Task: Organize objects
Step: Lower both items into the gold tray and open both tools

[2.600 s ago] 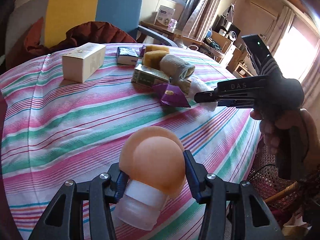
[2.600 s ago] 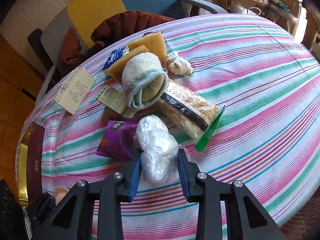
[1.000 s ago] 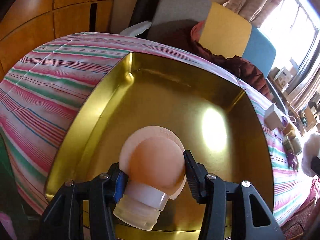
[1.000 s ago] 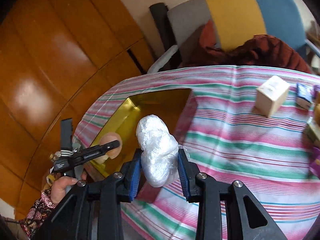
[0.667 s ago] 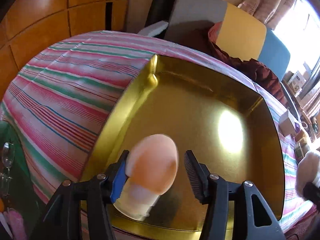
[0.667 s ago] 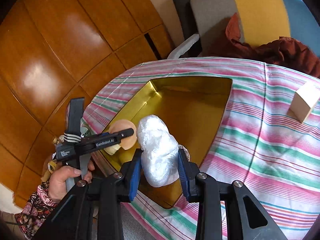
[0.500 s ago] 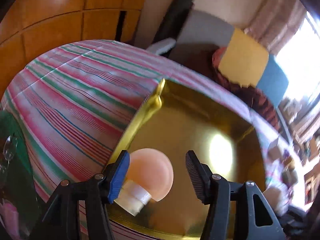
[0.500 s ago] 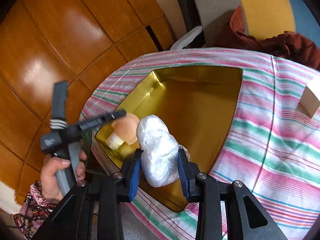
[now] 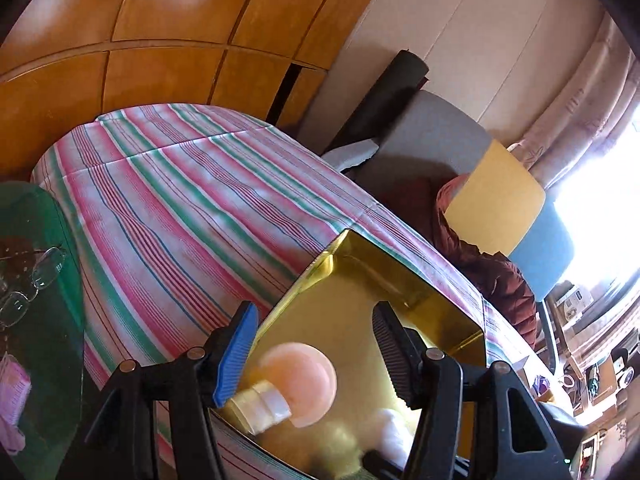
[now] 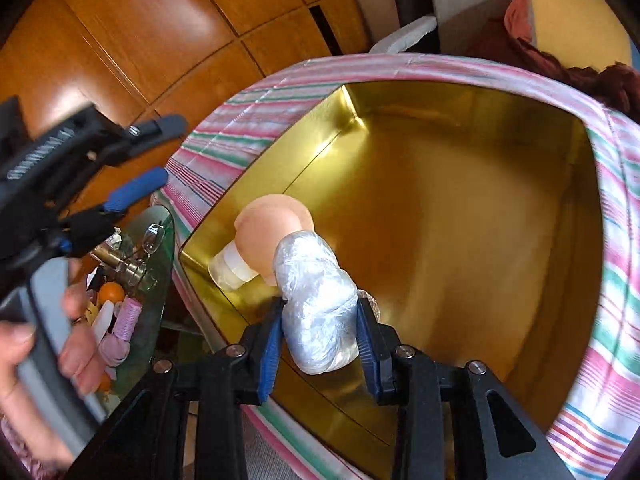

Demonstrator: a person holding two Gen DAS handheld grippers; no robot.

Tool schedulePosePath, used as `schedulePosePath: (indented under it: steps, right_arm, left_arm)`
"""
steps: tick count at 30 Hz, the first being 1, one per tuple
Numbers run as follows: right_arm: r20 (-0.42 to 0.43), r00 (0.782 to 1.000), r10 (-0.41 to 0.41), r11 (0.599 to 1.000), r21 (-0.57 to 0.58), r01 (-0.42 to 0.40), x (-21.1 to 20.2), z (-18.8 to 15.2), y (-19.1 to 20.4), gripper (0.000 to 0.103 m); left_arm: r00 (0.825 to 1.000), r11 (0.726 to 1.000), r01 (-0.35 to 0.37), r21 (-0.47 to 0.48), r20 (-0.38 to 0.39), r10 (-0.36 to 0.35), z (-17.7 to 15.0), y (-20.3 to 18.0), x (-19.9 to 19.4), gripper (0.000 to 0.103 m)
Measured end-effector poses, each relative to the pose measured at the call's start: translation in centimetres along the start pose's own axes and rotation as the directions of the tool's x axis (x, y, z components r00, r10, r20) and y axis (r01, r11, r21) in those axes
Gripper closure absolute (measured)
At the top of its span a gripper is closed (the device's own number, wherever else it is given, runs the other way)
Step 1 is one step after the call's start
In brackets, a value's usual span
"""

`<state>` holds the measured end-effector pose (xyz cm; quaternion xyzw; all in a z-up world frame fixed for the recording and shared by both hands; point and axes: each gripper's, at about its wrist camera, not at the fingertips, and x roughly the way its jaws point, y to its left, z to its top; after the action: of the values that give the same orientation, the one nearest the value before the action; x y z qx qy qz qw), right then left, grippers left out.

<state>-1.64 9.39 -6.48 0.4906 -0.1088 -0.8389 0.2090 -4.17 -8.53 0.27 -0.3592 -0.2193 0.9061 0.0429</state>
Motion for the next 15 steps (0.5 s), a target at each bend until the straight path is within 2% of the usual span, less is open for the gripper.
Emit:
schedulePosePath:
  steps: [2, 5, 6, 15]
  right_arm:
    - [-0.017, 1.0, -0.01, 1.0, 0.01, 0.01, 0.7, -0.1, 0.1, 0.062]
    - [-0.013, 1.0, 0.017, 0.999, 0.04, -0.017, 0.4, -0.6, -0.2, 0.041]
    - [-0.001, 1.0, 0.021, 0.999, 0.044, -0.021, 0.1, -0.7, -0.3, 0.037]
    - [0.107, 0.993, -0.043, 0.999, 0.036, 0.039, -3.3, -1.5, -0.6, 0.032]
  left_arm:
    - [1.0, 1.0, 0.004, 0.008, -0.006, -0.004, -0.2, -0.3, -0.1, 0.042]
    - [1.0, 1.0, 0.013, 0.015, -0.01, -0.013, -0.5, -0.7, -0.1, 0.042]
    - [1.0, 1.0, 0.013, 0.019, -0.015, -0.013, -0.6, -0.9, 0.0, 0.042]
    - [0.998, 0.998, 0.038, 0.047, -0.049, -0.035, -1.9, -2.0, 0.5, 0.042]
